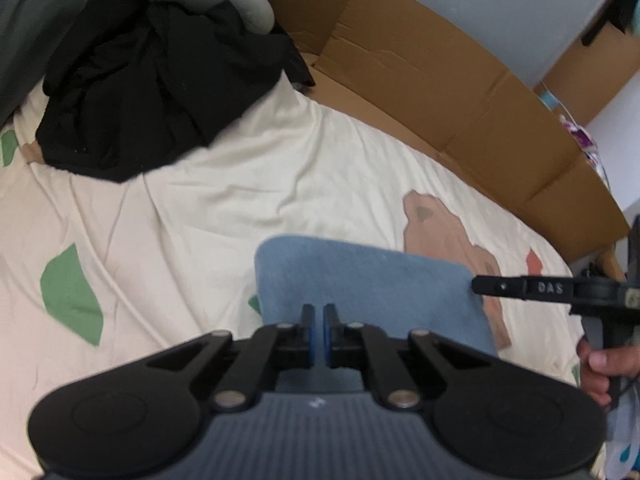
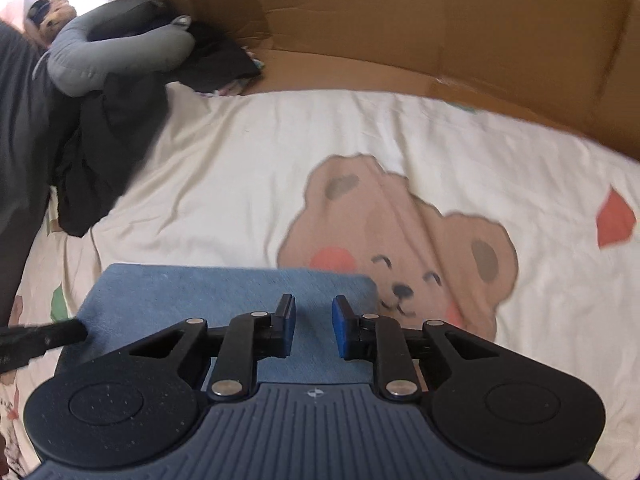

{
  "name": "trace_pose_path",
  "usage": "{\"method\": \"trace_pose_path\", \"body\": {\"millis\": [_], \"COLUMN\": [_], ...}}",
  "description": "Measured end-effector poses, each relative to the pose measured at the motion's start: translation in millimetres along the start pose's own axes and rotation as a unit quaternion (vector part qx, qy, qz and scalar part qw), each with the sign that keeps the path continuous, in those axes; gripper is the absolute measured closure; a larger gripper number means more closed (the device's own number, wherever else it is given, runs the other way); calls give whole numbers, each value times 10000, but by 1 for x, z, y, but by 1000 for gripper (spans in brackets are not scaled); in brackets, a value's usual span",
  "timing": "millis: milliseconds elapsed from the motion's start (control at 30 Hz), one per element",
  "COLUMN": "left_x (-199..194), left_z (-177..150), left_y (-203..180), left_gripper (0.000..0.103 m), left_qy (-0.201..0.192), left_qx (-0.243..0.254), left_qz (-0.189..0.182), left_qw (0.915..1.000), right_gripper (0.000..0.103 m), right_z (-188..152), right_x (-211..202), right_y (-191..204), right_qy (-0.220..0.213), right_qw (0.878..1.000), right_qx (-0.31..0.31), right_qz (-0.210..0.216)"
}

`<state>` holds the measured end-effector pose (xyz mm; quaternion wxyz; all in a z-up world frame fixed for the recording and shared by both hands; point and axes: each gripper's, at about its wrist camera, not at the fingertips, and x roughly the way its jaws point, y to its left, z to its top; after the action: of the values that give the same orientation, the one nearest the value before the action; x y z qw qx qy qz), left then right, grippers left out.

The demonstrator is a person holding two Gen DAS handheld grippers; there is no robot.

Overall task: Fold clothes
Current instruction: 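Smooth the folded jeans with the open right tool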

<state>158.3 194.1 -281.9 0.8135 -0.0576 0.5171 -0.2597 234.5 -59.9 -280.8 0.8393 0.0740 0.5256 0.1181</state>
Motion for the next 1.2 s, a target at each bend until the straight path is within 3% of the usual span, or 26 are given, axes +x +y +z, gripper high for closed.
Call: {"method": "trace_pose_path", "body": {"millis": [333, 500, 567, 733, 1200], "left_x": [-15, 4, 10, 6, -18], "left_z": [-26, -44, -48, -47, -71], "left_y": [-3, 6, 9, 12, 15], "left_gripper": [99, 100, 100, 100, 101], "left_qy": [227, 613, 585, 563, 653], "left_qx": [111, 26, 49, 51, 10], "left_qz": [105, 172, 168, 183, 138], "left_qw": [9996, 9980, 9981, 9982, 9978], "right_gripper": [81, 82, 76, 78, 81], "right_z": [4, 3, 3, 1, -62], "right_x": [25, 34, 33, 25, -23], "right_y": [-9, -11, -12, -12, -4], "right_qy": [105, 286, 297, 289, 505], "right_qw": [9999, 9994, 9994, 9993, 9977], "right_qx": [-21, -166, -156, -179, -337], "right_qz": [13, 102, 130, 159, 285]}}
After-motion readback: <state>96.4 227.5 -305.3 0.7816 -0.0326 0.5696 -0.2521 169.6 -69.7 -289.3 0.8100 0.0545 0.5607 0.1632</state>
